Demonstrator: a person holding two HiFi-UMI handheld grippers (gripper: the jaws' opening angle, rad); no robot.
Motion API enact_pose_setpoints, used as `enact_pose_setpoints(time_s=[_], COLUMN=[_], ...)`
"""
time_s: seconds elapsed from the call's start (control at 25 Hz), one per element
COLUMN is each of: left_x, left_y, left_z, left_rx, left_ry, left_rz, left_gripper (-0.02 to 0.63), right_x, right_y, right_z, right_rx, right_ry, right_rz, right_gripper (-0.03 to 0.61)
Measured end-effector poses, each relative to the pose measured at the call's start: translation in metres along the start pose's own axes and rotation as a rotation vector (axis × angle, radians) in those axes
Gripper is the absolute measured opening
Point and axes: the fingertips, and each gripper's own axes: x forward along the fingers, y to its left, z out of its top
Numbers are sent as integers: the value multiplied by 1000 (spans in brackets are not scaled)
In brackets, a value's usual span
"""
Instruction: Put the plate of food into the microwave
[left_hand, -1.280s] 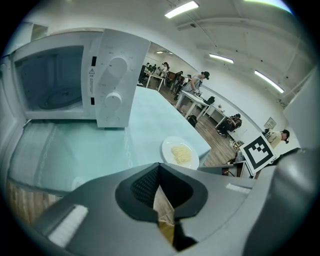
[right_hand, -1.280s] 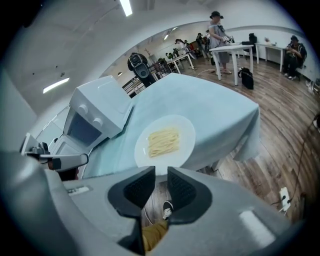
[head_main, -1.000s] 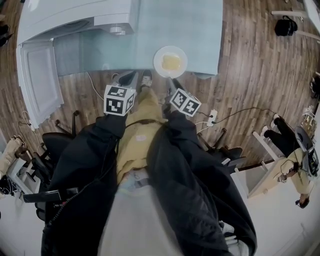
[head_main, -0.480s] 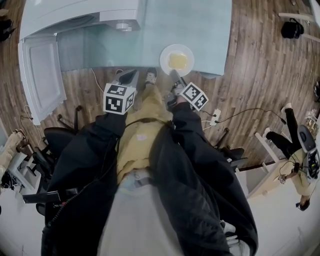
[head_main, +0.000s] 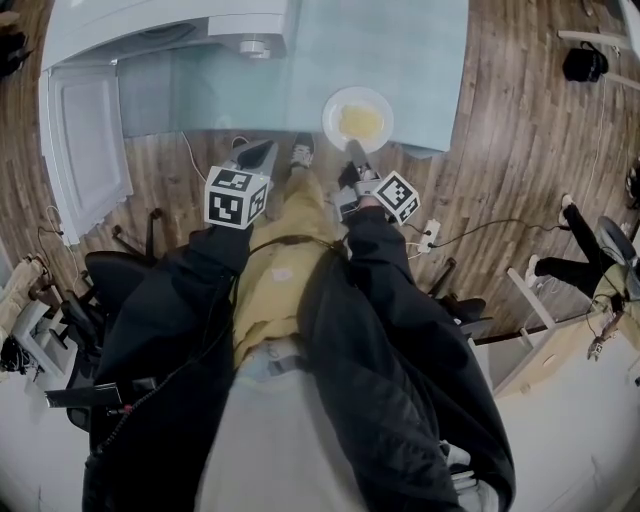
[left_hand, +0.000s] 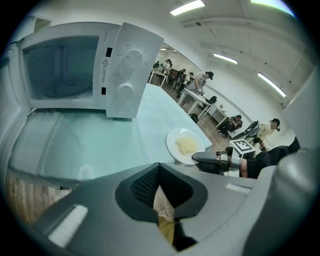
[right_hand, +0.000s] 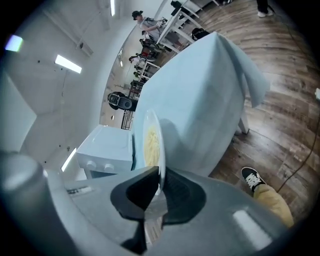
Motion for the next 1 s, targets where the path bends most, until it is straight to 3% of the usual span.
enact_pose_setpoints(time_s=[0.2,0.44,0.88,1.0], left_x=[-8,-22,-54,-67], left_y=[5,22,73,91], left_z=[-3,-3,-12,-14], left_rx=[-8,-40,-119,-141], left_ry=[-9,-35,-83,-99], left_rz=[0,19,65,79], left_gripper=[-3,-3,-3,-3], right_x=[-3,1,45,61], right_y=[6,27,74,96], right_z=[1,-20,-103,-128], right_rx=[-4,-50,-138,-171], right_ry=[-15,60,257,300], right_rz=[52,96,135,191], right_gripper=[12,11,12,12])
